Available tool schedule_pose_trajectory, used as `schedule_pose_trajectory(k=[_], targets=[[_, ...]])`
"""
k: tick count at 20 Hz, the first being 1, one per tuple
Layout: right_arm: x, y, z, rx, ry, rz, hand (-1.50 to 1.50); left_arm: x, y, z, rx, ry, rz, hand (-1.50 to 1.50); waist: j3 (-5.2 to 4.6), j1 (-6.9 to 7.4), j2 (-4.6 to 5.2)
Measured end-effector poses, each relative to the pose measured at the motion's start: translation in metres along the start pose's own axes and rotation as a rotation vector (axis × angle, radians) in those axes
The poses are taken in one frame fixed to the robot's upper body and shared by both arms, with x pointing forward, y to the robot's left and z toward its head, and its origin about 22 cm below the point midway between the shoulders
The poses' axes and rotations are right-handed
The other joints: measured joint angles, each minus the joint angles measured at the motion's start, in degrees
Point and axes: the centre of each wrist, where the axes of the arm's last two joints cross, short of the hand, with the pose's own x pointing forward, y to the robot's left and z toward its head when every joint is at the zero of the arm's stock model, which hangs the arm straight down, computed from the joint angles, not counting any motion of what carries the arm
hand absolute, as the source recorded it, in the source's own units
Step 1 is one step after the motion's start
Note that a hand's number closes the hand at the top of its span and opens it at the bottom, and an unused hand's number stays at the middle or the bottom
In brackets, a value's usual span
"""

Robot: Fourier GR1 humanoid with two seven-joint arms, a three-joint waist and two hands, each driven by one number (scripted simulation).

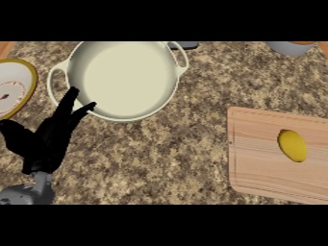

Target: Pick the lemon from the cutting board and place it in the pot

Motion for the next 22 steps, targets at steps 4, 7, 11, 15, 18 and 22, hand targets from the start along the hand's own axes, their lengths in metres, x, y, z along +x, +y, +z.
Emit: schedule_pose_trajectory(k=[4, 7, 11, 15, 18, 22], targets=[[0.012, -0.005, -0.010, 0.101, 0.087, 0.034, -1.50, 0.004, -0.002, -0.001, -0.007, -0.008, -0.002, 0.00, 0.01, 0.45, 0.10], [0.020, -0.004, -0.022, 0.157, 0.146, 0.046, -1.50, 0.003, -0.006, -0.003, -0.011, -0.001, -0.003, 0.00, 0.04, 0.70, 0.14], [0.018, 0.004, -0.032, 0.196, 0.202, 0.041, -1.50, 0.001, -0.005, -0.006, -0.012, 0.002, -0.006, 0.00, 0.05, 0.89, 0.15], [0.012, 0.020, -0.041, 0.246, 0.255, 0.048, -1.50, 0.000, -0.007, -0.005, -0.018, -0.001, -0.003, 0.00, 0.07, 0.98, 0.19], [0.012, 0.030, -0.048, 0.290, 0.290, 0.081, -1.50, 0.004, -0.004, -0.004, -0.012, -0.007, -0.003, 0.00, 0.05, 0.92, 0.18], [0.003, 0.050, -0.047, 0.314, 0.335, 0.128, -1.50, 0.000, -0.006, -0.002, -0.011, -0.010, -0.007, 0.00, 0.06, 0.86, 0.17]])
